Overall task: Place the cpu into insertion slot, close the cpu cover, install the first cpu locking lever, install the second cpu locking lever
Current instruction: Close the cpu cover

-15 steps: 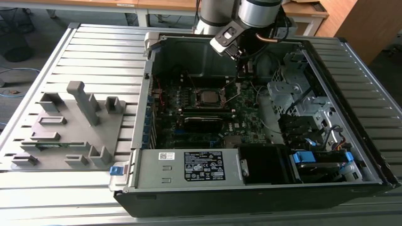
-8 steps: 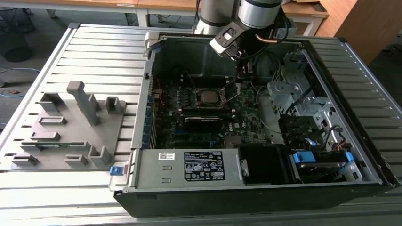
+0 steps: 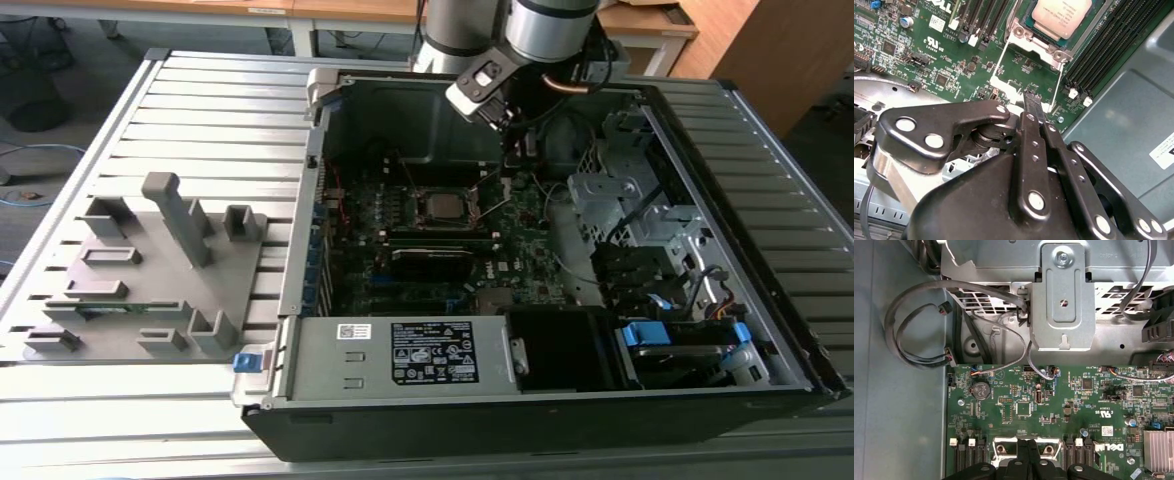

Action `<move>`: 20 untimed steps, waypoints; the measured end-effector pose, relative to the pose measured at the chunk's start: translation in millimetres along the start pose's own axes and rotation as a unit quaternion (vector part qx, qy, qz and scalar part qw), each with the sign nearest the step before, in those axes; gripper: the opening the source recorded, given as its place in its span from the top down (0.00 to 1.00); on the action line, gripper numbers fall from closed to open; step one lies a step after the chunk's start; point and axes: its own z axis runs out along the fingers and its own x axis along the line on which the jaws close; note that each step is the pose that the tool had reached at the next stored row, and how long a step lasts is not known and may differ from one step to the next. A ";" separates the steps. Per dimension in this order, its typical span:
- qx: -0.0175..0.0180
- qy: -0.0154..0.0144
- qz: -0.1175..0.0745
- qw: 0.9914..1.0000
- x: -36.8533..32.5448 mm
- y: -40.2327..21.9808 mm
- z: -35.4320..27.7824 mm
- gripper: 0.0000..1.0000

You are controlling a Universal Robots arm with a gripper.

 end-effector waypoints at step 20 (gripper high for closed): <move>0.000 0.000 0.000 1.000 1.1 22.2 2.5 0.89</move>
